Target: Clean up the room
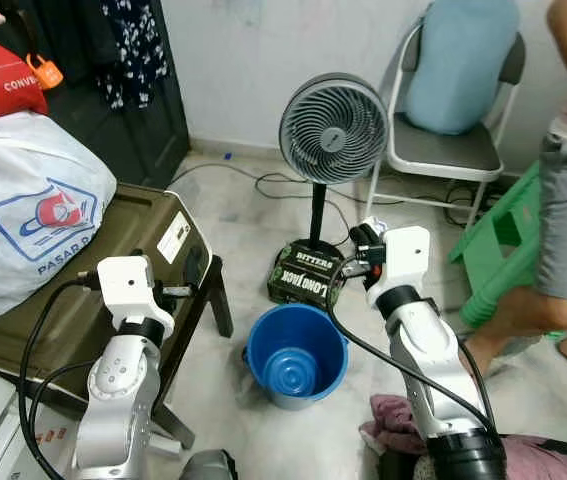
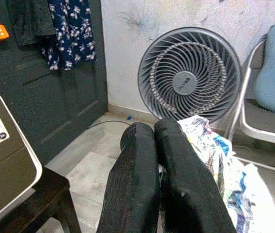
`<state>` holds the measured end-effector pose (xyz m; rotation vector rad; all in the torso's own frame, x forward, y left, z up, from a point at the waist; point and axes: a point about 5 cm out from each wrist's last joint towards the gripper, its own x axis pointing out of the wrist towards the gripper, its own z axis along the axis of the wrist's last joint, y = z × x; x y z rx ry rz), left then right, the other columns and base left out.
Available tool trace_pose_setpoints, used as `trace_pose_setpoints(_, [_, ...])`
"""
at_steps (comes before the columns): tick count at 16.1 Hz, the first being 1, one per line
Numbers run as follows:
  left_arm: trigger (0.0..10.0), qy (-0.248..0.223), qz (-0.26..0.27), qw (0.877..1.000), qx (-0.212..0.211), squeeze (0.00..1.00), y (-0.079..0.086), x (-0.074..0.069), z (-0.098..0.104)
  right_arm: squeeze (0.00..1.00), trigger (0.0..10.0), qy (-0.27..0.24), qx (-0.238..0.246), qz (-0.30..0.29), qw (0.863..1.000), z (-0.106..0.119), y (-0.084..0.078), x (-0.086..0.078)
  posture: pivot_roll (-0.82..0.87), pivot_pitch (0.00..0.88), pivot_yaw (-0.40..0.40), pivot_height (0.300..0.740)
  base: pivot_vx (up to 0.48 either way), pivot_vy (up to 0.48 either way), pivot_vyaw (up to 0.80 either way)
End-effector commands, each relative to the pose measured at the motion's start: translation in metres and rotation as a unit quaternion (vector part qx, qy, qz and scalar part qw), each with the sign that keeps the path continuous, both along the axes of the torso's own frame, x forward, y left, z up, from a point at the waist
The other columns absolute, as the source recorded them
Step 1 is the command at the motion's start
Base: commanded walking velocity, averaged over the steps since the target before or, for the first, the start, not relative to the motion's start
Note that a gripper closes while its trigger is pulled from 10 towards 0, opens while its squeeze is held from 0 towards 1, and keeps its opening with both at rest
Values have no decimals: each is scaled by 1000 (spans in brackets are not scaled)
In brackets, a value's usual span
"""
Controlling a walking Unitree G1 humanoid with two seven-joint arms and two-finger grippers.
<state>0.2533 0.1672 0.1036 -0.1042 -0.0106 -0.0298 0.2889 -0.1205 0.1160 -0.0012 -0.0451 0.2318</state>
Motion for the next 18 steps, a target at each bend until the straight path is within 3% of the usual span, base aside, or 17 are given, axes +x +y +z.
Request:
trace_pose_setpoints(1, [10000,-8,-1,1000,-2,0,1,1,4,0,10000,-8,-3,2,1000,4,1,2,47,50,-16,740,315,0,0])
trace_pose_setpoints(4, [10000,-8,-1,1000,-3,0,1,1,4,0,10000,-10,-4,3,1000,5,1,2,47,50,-16,740,316,0,696])
trace_pose_setpoints(10, [10000,-7,0,1000,-3,0,2,1,4,0,10000,-7,-1,1,1000,4,2,3,47,58,-15,740,303,0,0])
trace_pose_setpoints(15, [10000,4,-10,1000,3,0,0,1,2,0,10000,6,-11,-9,1000,0,1,6,55,61,-18,740,0,0,0])
trace_pose_setpoints(18, [10000,6,-66,996,54,0,1,-1,1,0,10000,59,-28,-61,996,-10,-6,16,77,61,-19,740,0,0,0])
